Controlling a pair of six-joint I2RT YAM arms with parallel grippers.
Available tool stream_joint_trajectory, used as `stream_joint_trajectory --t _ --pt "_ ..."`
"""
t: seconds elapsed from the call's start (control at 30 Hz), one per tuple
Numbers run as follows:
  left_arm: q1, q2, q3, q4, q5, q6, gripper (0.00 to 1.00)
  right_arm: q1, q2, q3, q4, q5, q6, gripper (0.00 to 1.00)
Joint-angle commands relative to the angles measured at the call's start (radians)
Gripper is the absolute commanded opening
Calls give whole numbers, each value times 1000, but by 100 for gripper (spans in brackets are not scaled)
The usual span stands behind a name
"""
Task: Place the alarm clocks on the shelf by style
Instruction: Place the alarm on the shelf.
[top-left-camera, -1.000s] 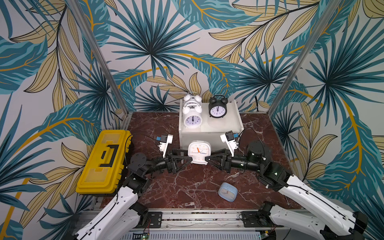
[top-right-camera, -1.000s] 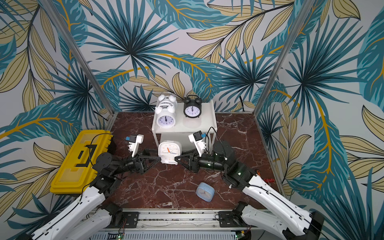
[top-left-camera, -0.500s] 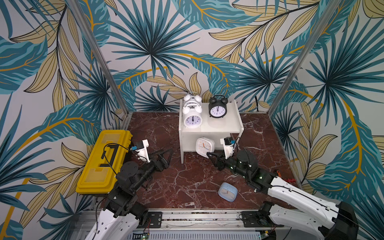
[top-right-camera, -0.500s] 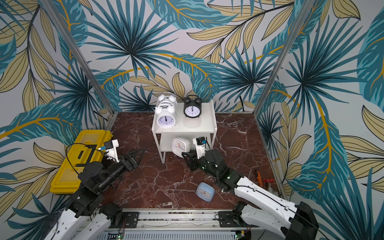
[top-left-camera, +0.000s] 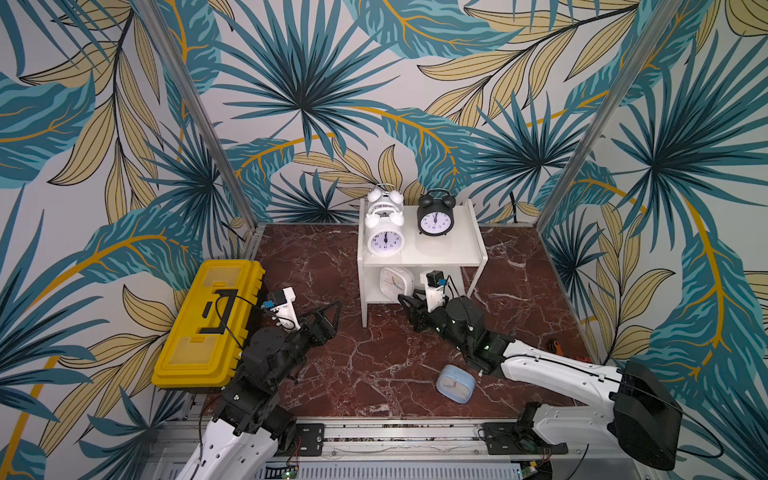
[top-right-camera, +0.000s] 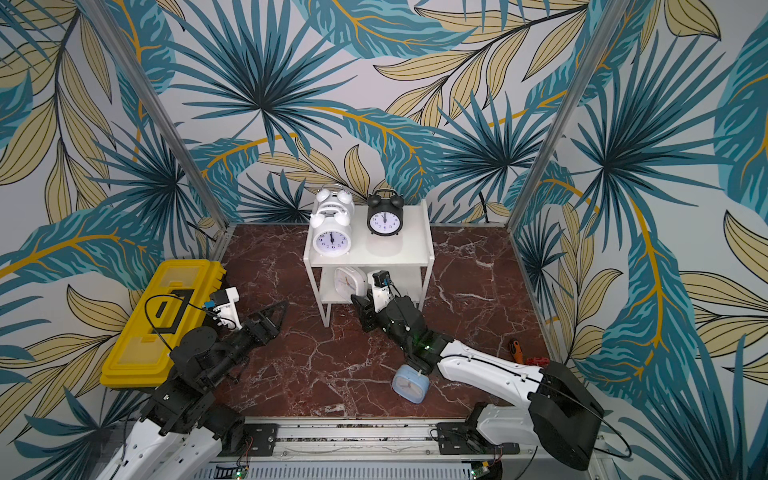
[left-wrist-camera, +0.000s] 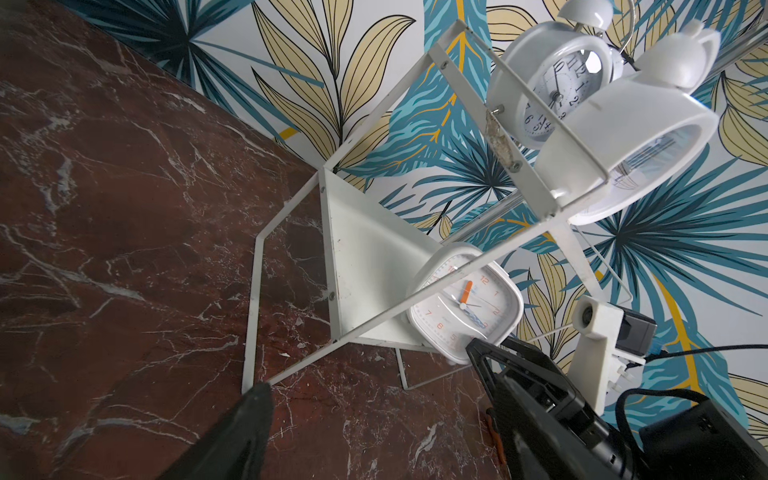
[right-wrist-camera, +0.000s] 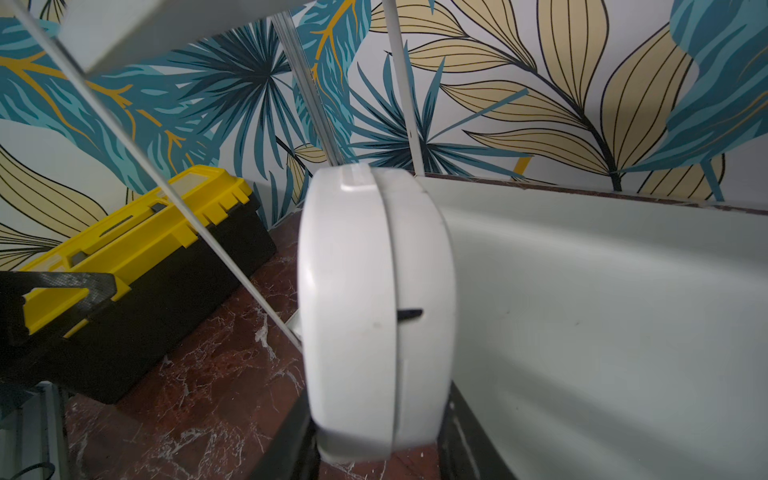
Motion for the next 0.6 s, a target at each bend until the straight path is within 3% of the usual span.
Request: stream_joint_trajectory --t 0.0,0.57 --pt "6 13 -40 70 20 -13 85 9 28 37 104 48 -51 19" --pt "8 74 -59 142 62 -4 81 65 185 85 206 178 -135 19"
